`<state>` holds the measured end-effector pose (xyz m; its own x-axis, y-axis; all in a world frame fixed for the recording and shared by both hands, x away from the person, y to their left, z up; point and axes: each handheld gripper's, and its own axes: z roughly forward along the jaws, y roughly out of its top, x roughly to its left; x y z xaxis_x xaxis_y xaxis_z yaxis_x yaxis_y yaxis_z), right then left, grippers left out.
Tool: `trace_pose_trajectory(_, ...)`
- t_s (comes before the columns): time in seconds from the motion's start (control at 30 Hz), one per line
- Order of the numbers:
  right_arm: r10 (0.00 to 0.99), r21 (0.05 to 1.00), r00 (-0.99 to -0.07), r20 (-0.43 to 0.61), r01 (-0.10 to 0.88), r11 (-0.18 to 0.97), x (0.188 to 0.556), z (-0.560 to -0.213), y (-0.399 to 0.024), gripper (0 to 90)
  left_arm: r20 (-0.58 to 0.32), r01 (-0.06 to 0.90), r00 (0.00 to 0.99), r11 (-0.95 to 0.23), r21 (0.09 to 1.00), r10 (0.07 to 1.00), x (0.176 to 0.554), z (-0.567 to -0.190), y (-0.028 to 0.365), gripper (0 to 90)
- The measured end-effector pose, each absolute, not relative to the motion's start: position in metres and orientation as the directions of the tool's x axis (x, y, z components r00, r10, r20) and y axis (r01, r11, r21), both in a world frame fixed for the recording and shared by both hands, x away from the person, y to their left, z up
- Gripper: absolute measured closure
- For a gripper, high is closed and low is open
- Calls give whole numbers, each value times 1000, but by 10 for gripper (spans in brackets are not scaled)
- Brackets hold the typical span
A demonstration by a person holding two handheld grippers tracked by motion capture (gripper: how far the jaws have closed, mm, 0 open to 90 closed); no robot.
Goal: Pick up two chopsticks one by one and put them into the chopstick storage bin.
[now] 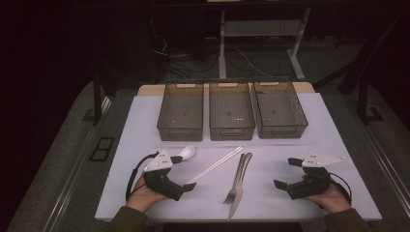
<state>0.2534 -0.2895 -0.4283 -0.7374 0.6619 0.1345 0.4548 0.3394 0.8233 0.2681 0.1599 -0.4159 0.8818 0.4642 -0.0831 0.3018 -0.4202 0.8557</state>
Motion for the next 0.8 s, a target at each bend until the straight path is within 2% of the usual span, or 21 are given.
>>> trace_pose_trajectory(0.8, 664, 828, -732, 156, 463, 316, 255, -428, -291, 11, -48, 277, 886, -442, 853, 462, 273, -407, 160, 9)
